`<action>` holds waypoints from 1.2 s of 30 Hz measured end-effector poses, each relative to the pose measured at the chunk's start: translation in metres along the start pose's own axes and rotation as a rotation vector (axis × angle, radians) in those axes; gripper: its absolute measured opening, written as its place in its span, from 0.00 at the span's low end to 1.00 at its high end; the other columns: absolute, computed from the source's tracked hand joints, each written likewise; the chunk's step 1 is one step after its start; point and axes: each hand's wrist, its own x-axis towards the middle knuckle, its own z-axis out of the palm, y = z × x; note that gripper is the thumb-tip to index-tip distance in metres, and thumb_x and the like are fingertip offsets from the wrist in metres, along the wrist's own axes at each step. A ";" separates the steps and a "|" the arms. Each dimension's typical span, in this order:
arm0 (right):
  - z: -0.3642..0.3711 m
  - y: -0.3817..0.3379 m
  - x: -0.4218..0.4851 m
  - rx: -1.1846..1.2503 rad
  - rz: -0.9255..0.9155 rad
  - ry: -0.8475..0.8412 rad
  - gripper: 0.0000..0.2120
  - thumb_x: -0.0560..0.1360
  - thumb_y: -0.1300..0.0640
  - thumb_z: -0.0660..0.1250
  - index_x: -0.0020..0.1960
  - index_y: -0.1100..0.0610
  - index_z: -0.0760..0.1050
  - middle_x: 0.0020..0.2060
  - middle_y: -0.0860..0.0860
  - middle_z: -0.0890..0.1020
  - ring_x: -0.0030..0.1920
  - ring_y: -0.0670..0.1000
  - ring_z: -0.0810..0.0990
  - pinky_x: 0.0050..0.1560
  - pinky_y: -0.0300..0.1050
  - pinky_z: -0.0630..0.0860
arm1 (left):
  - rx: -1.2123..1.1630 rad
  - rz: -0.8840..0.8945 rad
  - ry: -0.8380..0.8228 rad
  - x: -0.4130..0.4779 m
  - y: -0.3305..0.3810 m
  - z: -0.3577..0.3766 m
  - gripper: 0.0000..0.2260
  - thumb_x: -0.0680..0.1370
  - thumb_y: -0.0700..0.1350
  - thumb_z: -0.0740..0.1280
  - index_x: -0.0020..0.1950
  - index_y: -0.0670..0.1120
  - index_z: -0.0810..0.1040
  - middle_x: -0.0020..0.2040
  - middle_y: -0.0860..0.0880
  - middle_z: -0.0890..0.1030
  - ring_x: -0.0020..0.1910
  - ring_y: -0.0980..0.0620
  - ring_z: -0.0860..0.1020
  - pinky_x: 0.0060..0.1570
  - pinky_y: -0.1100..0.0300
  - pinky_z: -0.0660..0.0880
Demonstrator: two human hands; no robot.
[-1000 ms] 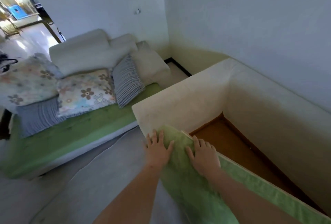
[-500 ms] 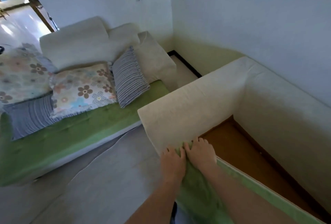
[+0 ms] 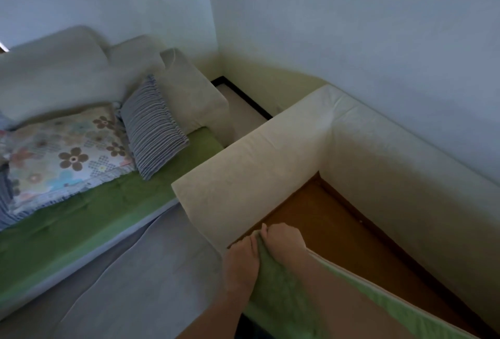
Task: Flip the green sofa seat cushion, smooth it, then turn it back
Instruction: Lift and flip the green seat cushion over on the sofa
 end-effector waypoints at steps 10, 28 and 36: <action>-0.007 0.032 -0.001 0.074 0.276 0.075 0.30 0.81 0.35 0.43 0.54 0.56 0.74 0.49 0.54 0.78 0.50 0.54 0.76 0.52 0.50 0.73 | 0.117 -0.100 -0.051 0.033 0.005 0.008 0.13 0.86 0.52 0.53 0.43 0.56 0.69 0.39 0.59 0.70 0.36 0.60 0.69 0.36 0.71 0.64; -0.048 0.069 0.016 0.184 0.301 0.052 0.26 0.84 0.43 0.47 0.40 0.54 0.76 0.35 0.49 0.79 0.36 0.48 0.80 0.43 0.46 0.81 | -0.229 -0.115 -0.646 0.120 0.051 0.004 0.20 0.79 0.63 0.62 0.54 0.48 0.83 0.52 0.49 0.82 0.52 0.52 0.79 0.60 0.52 0.74; -0.145 0.151 0.052 0.131 0.475 0.238 0.21 0.83 0.48 0.51 0.50 0.57 0.80 0.48 0.55 0.82 0.52 0.58 0.81 0.48 0.47 0.75 | -0.213 0.076 -0.719 0.201 0.169 -0.005 0.18 0.76 0.63 0.65 0.58 0.54 0.81 0.57 0.50 0.81 0.54 0.53 0.79 0.59 0.55 0.74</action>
